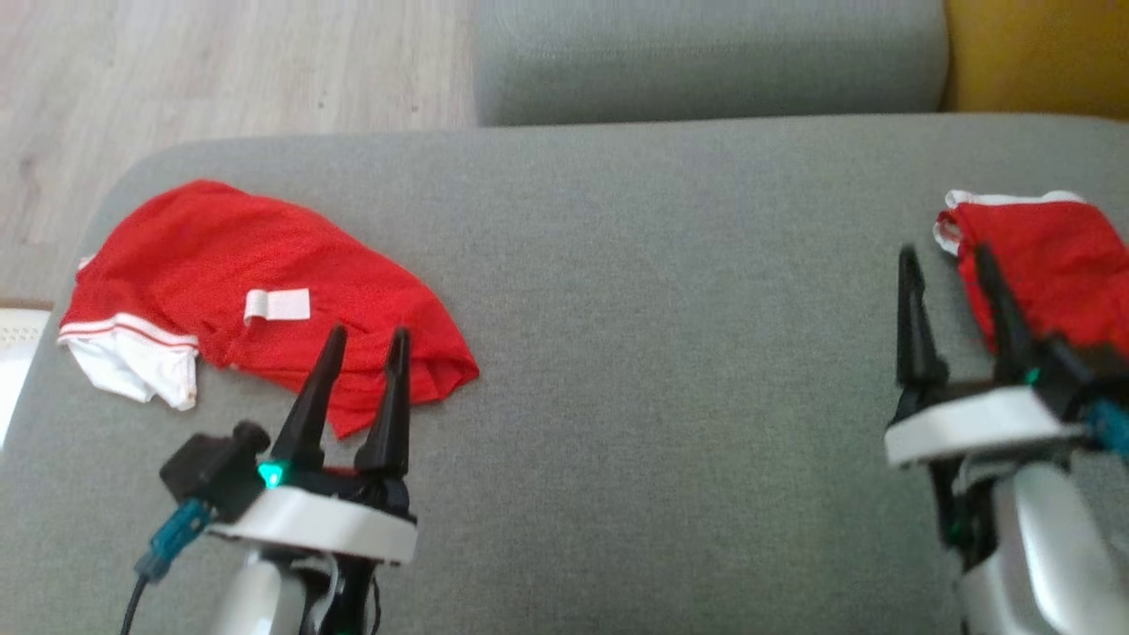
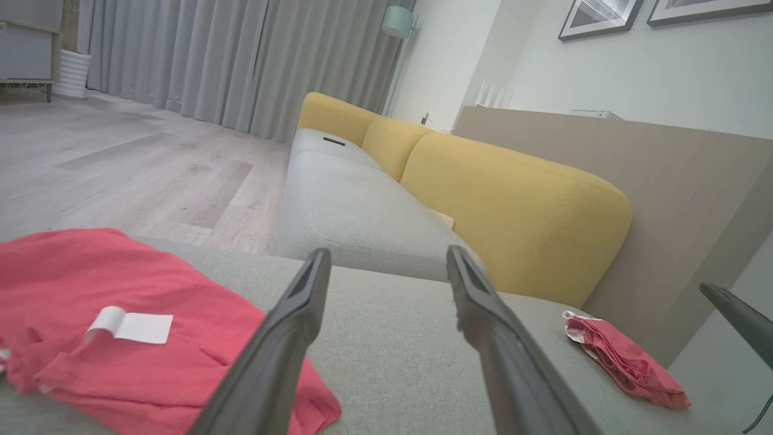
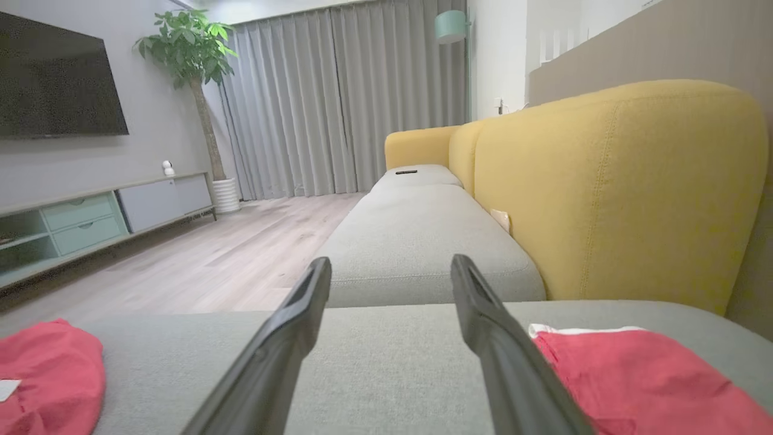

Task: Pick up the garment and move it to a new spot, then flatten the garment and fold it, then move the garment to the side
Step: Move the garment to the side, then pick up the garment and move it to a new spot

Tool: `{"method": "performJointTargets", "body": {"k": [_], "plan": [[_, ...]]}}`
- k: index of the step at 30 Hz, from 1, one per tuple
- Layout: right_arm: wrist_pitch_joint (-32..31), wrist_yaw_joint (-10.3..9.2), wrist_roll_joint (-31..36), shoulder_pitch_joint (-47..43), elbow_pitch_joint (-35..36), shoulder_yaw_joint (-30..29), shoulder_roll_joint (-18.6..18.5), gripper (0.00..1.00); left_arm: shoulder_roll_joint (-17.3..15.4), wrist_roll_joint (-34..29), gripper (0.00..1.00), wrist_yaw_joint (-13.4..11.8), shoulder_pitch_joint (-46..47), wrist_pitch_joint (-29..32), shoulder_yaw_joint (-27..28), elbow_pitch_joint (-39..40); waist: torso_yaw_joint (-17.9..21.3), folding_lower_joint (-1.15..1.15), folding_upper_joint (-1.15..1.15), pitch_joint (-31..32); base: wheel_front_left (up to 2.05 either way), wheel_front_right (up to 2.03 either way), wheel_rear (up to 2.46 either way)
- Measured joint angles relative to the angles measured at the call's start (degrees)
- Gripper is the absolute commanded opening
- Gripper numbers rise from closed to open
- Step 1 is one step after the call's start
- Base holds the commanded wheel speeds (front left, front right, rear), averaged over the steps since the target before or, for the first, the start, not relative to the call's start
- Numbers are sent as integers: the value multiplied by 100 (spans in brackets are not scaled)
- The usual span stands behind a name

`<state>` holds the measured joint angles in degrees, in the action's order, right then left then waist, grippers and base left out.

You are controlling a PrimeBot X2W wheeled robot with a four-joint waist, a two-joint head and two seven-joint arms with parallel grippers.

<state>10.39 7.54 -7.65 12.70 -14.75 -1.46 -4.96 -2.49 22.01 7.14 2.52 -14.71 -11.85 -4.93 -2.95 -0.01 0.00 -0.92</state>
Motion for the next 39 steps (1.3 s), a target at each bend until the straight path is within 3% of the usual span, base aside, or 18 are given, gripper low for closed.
{"method": "performJointTargets", "body": {"k": [9, 26, 39], "plan": [[347, 0, -502, -858, 67, 76, 207, 100, -5, 12, 100, 0, -348, 0, 21, -112, 14, 0, 0, 96, 0, 0, 0], [391, 0, -604, -894, 104, 197, 223, 100, -7, 35, 100, 0, -361, 0, 115, -145, -5, 0, 0, 126, 0, 0, 0], [399, 0, -648, -900, 92, 539, 225, 100, -7, 84, 100, 0, -338, 0, 116, -242, -791, 0, 0, 28, 0, 0, 0]]}}
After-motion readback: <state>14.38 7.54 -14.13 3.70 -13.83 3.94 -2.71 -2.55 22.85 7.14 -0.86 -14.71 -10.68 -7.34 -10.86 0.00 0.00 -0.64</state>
